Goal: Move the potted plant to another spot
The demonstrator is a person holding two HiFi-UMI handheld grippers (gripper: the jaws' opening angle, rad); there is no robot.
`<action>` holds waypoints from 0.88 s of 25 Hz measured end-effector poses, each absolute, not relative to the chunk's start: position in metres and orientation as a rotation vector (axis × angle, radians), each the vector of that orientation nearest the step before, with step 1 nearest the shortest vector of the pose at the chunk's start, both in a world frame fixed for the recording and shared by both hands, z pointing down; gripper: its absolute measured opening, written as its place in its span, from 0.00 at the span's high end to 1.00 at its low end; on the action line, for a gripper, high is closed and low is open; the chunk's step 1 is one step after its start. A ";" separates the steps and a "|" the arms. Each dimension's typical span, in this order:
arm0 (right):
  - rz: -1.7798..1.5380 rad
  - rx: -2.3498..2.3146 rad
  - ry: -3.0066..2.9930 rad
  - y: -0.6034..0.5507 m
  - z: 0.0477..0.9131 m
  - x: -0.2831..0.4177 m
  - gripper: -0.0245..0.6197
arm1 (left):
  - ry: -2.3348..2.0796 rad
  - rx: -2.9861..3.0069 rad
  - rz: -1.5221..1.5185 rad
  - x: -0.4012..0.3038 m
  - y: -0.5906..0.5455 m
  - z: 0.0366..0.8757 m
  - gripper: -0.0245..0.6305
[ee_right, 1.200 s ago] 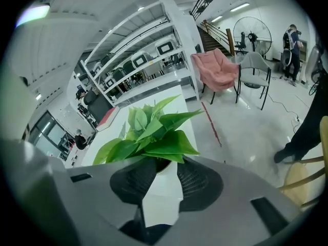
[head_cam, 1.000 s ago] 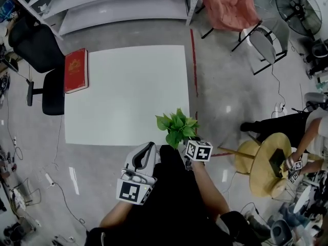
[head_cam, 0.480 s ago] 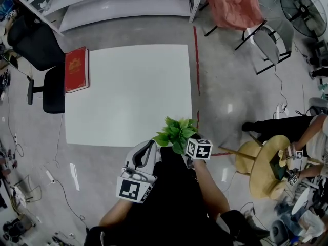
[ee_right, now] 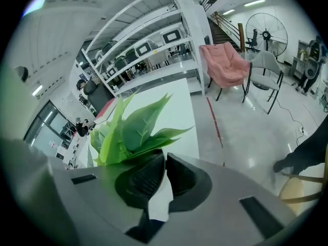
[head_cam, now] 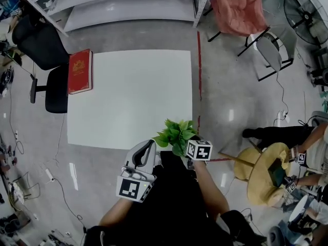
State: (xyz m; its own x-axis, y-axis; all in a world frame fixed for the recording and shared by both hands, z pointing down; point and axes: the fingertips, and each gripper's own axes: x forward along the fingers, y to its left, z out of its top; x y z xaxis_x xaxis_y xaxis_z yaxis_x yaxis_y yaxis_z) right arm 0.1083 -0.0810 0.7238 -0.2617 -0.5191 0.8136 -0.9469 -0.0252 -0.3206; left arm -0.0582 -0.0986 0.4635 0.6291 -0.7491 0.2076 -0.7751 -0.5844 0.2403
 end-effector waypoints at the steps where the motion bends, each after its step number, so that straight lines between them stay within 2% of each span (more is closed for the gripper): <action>1: 1.224 1.524 -1.803 -0.083 0.723 0.108 0.92 | -1.235 2.546 0.119 -0.057 -0.100 0.462 0.93; 22: 1.144 1.413 -1.967 -0.164 0.691 0.133 0.92 | -1.484 2.513 0.039 -0.033 -0.136 0.426 0.93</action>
